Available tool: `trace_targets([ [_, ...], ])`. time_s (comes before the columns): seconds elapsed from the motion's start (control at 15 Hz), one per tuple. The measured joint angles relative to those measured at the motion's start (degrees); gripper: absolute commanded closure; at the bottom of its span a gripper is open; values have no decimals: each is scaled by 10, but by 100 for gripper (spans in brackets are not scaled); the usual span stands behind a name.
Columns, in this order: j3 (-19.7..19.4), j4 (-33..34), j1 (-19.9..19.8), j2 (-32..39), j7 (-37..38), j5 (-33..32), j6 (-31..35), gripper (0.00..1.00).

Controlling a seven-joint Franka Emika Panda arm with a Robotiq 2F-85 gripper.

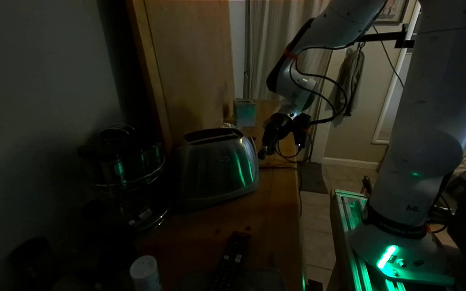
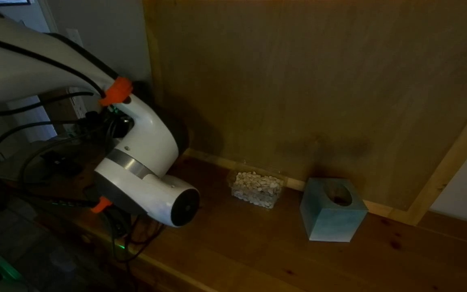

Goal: Press a button on the toaster

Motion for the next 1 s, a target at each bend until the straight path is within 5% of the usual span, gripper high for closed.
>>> trace_targets([
  [0.27,5,-2,5,-26,2,-15,63,100],
  [0.33,6,-3,7,-34,4,-17,84,74],
  [0.53,13,-10,11,-65,18,-30,135,61],
  [1.0,39,-57,17,-172,84,-105,221,12],
])
